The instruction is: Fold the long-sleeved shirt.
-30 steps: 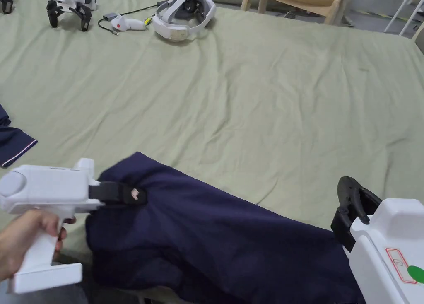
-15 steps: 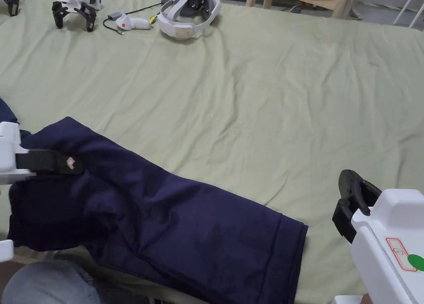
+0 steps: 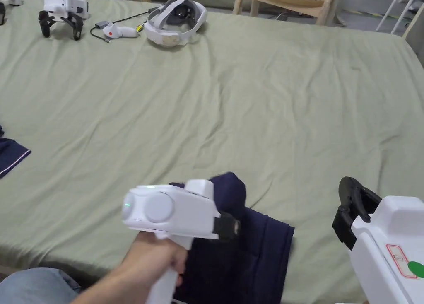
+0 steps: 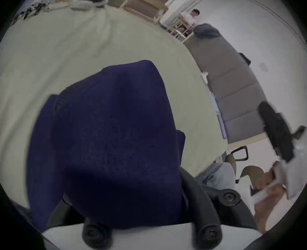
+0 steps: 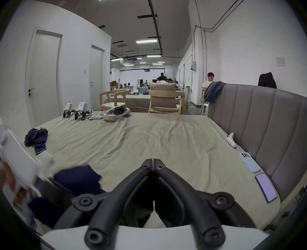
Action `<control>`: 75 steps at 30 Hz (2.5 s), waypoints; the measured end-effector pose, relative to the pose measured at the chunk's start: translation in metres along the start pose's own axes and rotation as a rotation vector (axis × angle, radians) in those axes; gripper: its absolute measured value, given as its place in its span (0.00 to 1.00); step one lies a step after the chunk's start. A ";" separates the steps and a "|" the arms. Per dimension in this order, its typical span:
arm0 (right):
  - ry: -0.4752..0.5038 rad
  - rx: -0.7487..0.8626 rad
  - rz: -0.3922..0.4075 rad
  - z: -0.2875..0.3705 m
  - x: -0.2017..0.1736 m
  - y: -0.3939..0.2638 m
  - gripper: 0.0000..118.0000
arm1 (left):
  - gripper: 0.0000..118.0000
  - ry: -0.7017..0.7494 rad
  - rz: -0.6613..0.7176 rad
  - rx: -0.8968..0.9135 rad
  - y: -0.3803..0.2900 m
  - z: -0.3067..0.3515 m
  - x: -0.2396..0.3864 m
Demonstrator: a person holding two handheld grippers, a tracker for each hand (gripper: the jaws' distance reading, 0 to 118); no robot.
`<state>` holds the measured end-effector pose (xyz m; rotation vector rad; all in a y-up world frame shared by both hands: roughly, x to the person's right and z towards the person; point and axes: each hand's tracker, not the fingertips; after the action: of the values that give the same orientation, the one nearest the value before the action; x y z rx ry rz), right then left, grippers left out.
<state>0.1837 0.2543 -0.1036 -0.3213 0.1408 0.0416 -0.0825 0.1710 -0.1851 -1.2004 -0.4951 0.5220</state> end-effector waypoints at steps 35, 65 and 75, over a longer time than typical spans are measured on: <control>-0.095 -0.021 -0.048 0.022 0.045 -0.013 0.00 | 0.03 -0.359 -0.018 -0.220 -0.013 -0.102 0.047; 0.588 -0.817 -0.564 -0.107 0.011 -0.133 0.00 | 0.87 -0.222 0.165 -0.075 0.023 0.061 -0.191; 0.599 -0.782 -0.566 -0.101 0.014 -0.138 0.00 | 0.23 -0.354 0.161 -0.162 0.023 0.007 -0.188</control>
<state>0.1933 0.0915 -0.1575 -1.1418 0.6275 -0.5798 -0.2368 0.0660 -0.2202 -1.3156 -0.7565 0.8531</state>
